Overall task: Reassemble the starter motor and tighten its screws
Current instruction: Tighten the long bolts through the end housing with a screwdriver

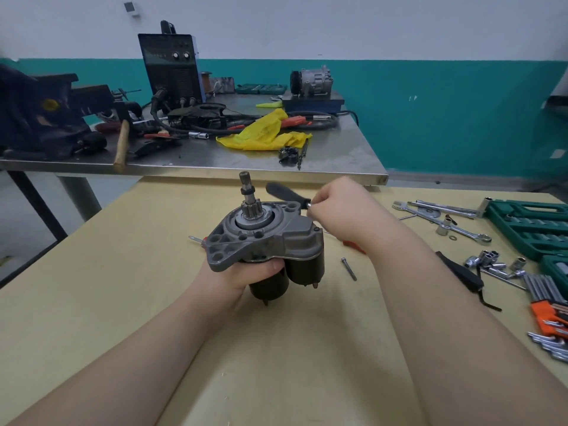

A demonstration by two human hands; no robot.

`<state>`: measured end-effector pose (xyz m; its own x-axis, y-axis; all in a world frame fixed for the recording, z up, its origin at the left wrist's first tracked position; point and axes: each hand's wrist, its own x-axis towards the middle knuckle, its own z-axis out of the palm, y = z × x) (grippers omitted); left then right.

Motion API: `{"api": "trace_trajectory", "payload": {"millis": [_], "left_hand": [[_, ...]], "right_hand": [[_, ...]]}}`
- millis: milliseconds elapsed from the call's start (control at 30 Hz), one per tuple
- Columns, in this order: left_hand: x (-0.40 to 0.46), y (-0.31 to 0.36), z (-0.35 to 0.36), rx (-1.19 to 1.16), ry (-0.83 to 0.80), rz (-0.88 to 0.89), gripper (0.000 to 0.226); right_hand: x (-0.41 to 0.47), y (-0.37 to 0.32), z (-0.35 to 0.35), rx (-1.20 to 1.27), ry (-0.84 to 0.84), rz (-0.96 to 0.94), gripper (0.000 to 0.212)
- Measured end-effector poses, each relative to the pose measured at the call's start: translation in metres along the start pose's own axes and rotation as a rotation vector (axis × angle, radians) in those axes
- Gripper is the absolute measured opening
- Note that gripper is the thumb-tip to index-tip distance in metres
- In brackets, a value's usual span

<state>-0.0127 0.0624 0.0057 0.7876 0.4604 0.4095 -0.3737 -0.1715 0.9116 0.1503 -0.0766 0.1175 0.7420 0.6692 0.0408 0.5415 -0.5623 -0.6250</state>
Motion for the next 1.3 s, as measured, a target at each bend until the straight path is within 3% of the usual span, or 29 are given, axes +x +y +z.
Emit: {"api": "trace_trajectory", "payload": {"millis": [200,333,400,500,767,967,1100,1300], "left_hand": [[0.000,0.001,-0.003,-0.125,-0.122,-0.059,0.062],[0.002,0.004,-0.009,-0.191,-0.200,-0.099,0.064],[0.003,0.005,-0.012,-0.205,-0.250,-0.110,0.065],[0.004,0.004,-0.015,-0.214,-0.290,-0.140,0.067],[0.003,0.007,-0.013,-0.277,-0.307,-0.161,0.066],[0.002,0.005,-0.013,-0.279,-0.264,-0.192,0.067],[0.000,0.005,-0.014,-0.279,-0.247,-0.231,0.068],[-0.002,0.007,-0.012,-0.267,-0.230,-0.230,0.064]], "right_hand": [[0.021,0.018,0.032,-0.172,-0.125,0.053,0.021],[0.024,0.025,0.047,-0.295,-0.163,0.042,0.011],[0.024,0.028,0.052,-0.336,-0.181,0.041,0.021],[0.024,0.026,0.056,-0.436,-0.265,0.015,0.012],[0.016,0.025,0.056,-0.722,-0.398,-0.153,0.019],[0.017,0.028,0.056,-0.634,-0.365,-0.128,0.008],[0.017,0.029,0.053,-0.572,-0.343,-0.082,0.034],[0.019,0.036,0.045,-0.353,-0.251,0.035,0.017]]}}
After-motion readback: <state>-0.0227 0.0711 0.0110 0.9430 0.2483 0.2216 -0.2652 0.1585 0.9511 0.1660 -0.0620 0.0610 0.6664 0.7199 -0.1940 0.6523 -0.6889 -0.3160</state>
